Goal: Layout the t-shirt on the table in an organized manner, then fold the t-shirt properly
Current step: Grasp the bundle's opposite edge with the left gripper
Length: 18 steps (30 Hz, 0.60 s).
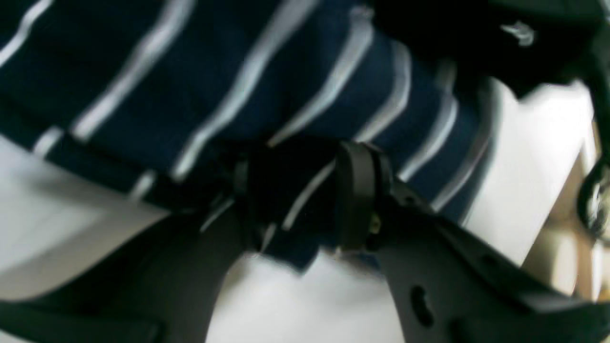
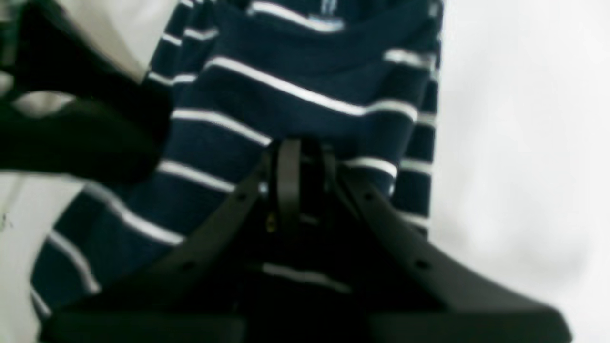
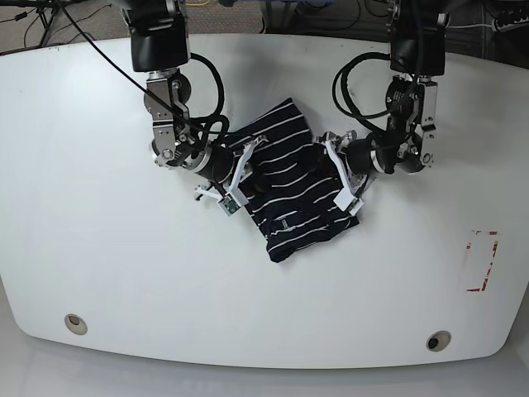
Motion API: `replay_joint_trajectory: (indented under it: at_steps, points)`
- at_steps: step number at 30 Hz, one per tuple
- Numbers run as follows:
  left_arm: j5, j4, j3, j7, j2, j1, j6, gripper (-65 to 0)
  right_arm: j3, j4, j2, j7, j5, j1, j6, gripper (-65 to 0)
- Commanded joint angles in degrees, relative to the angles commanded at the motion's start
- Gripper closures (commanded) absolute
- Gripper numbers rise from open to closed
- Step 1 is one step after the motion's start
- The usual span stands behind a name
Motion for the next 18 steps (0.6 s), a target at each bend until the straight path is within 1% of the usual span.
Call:
replay_joint_trajectory:
  at_steps: [2,6,8,10,16,18]
  points:
    - [1.6,-3.3,-0.1,-0.3,0.3,-1.9,0.0,-21.8,0.0,1.1,0.3,0.0,0.3,-1.6,-0.44,-5.2]
    - [2.2,-6.2,-0.4,-0.3,-0.1,-4.6,-0.2,-21.8,-0.3,4.7,0.3,0.0,0.1,-4.6,-0.53,-5.2]
    - [2.3,-6.6,-0.4,-0.3,-1.5,-5.7,-0.2,-21.8,-0.3,6.2,0.0,-0.1,0.1,-5.7,-0.53,-5.2]
    - [1.9,-6.3,-0.4,-0.3,-3.1,-6.4,-0.2,-21.8,-0.3,7.6,-1.1,-0.1,0.1,-6.8,-0.53,-5.2]
    - [1.8,-6.2,-0.4,-0.3,-5.4,-8.0,-0.3,-21.8,-0.4,9.2,-3.5,-0.2,0.0,-7.8,-0.53,-5.4]
    - [1.0,-6.0,-0.4,-0.3,-6.0,-8.2,-0.3,-21.8,-0.4,9.2,-3.8,-0.2,0.0,-7.7,-0.53,-5.4]
